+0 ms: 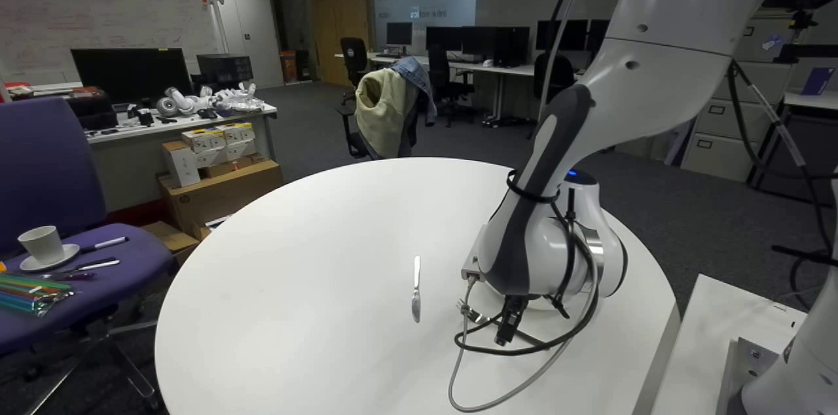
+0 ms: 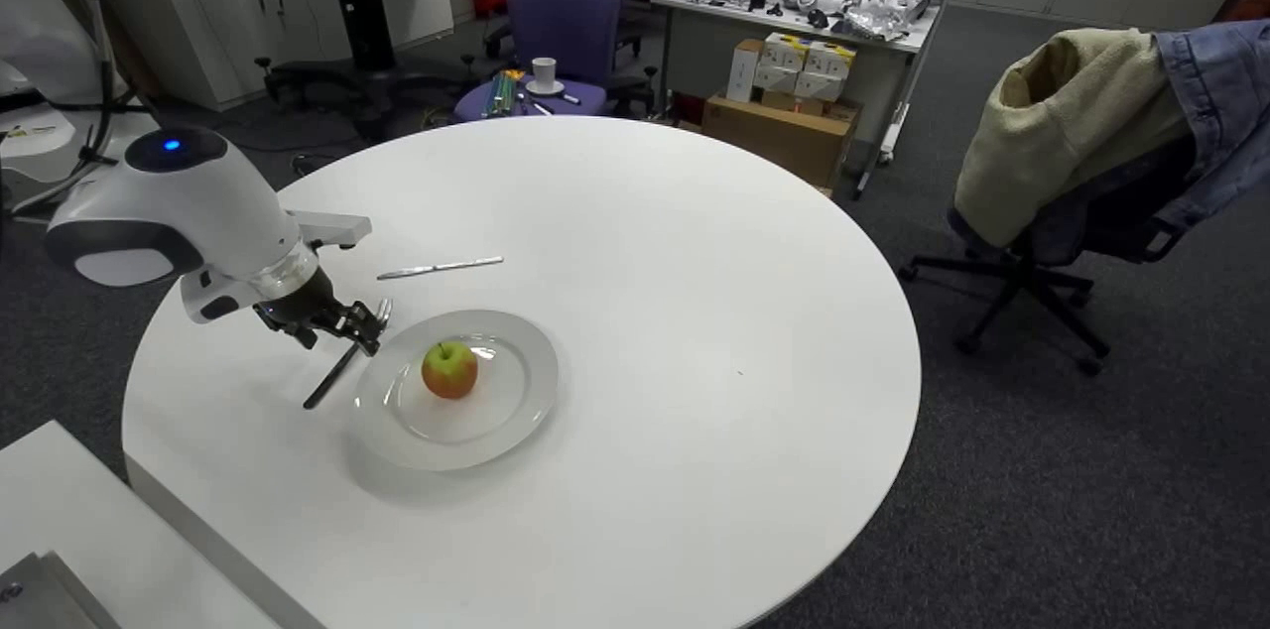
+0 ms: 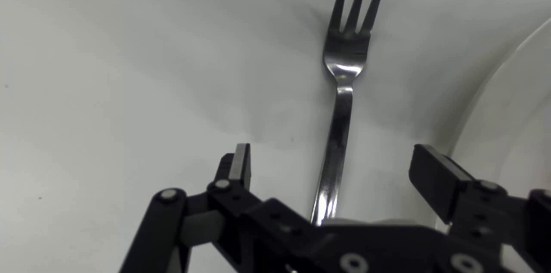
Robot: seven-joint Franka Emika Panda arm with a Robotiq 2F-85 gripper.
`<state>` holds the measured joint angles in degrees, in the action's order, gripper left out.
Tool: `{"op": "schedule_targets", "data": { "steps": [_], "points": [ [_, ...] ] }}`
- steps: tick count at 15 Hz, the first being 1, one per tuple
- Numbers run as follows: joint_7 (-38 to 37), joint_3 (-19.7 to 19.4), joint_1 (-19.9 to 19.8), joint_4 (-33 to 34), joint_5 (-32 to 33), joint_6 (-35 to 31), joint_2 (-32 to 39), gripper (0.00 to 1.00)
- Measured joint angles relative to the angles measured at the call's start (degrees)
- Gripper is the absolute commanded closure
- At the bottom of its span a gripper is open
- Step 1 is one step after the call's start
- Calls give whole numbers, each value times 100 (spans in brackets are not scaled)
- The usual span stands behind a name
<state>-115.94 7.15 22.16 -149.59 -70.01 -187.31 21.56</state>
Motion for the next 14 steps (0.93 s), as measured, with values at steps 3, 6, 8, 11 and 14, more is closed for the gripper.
{"op": "schedule_targets", "data": {
  "steps": [3, 6, 8, 11, 14],
  "points": [
    [27, 21, 0, 24, 34, -64, -12, 0],
    [62, 49, 0, 29, 40, -140, -25, 0],
    [71, 62, 0, 29, 40, -168, -25, 0],
    [78, 56, 20, 28, 41, -169, -16, 0],
    [78, -192, 277, -28, 53, -169, 102, 0]
  ]
}}
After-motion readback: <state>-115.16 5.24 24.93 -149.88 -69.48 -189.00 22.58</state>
